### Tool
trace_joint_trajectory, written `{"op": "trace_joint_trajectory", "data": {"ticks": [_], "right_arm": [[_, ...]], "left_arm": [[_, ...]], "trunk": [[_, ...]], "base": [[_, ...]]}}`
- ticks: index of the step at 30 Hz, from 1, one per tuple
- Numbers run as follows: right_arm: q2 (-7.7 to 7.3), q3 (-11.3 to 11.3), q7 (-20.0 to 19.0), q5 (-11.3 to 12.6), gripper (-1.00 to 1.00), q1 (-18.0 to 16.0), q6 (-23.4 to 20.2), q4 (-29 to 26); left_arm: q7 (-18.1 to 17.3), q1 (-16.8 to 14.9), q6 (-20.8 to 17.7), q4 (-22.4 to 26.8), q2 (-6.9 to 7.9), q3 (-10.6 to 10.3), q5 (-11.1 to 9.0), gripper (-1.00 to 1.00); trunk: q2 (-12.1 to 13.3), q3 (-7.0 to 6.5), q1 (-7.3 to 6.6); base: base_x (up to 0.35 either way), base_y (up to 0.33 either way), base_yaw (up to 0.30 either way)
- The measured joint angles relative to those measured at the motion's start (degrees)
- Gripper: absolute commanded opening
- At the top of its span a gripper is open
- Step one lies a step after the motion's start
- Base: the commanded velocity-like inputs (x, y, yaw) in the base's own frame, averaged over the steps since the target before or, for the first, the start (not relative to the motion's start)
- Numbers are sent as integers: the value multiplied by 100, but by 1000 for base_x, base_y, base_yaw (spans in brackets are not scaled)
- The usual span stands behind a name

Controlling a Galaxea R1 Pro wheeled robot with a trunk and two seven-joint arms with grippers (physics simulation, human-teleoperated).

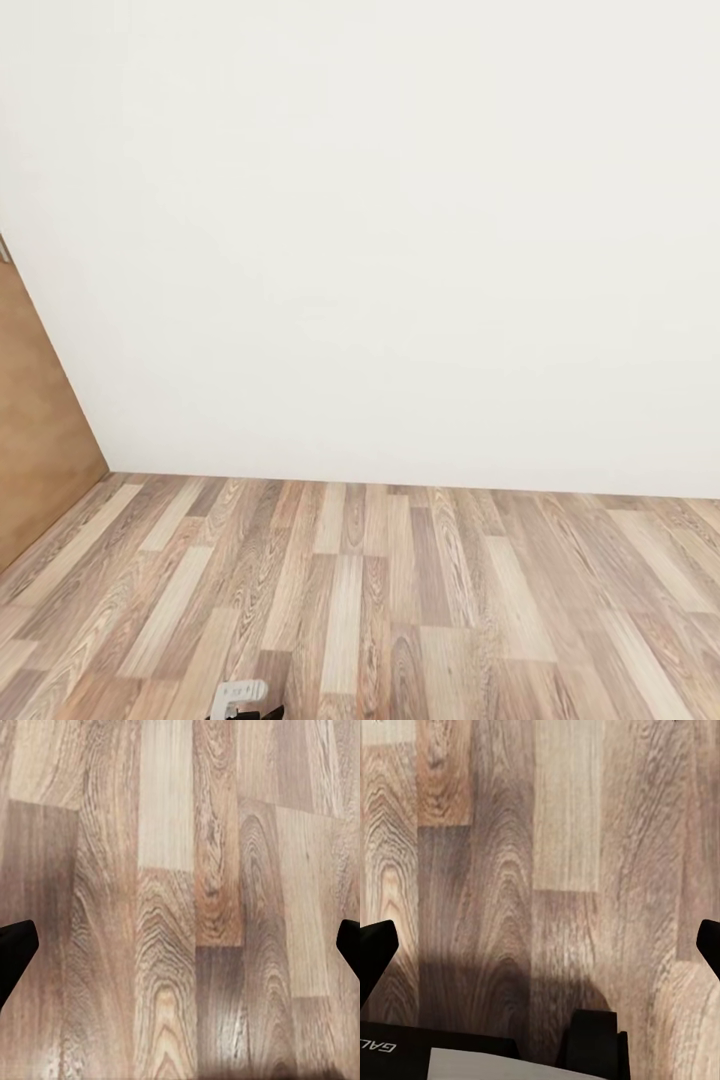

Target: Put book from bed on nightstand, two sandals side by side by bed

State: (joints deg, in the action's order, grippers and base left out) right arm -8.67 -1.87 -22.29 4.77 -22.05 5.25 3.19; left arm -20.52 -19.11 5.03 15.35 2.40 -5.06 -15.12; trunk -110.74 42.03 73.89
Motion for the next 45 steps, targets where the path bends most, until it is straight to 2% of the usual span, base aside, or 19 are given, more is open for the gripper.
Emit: {"op": "trace_joint_trajectory", "data": {"ticks": [8,45], "right_arm": [[-1,0,0,0,100,0,0,2],[-1,0,-9,0,100,0,2,4]], "left_arm": [[0,0,0,1,1,0,0,100],[0,0,0,1,-2,0,0,100]], "trunk": [[0,0,-2],[0,0,-2]], "base": [[202,0,0],[314,0,0]]}}
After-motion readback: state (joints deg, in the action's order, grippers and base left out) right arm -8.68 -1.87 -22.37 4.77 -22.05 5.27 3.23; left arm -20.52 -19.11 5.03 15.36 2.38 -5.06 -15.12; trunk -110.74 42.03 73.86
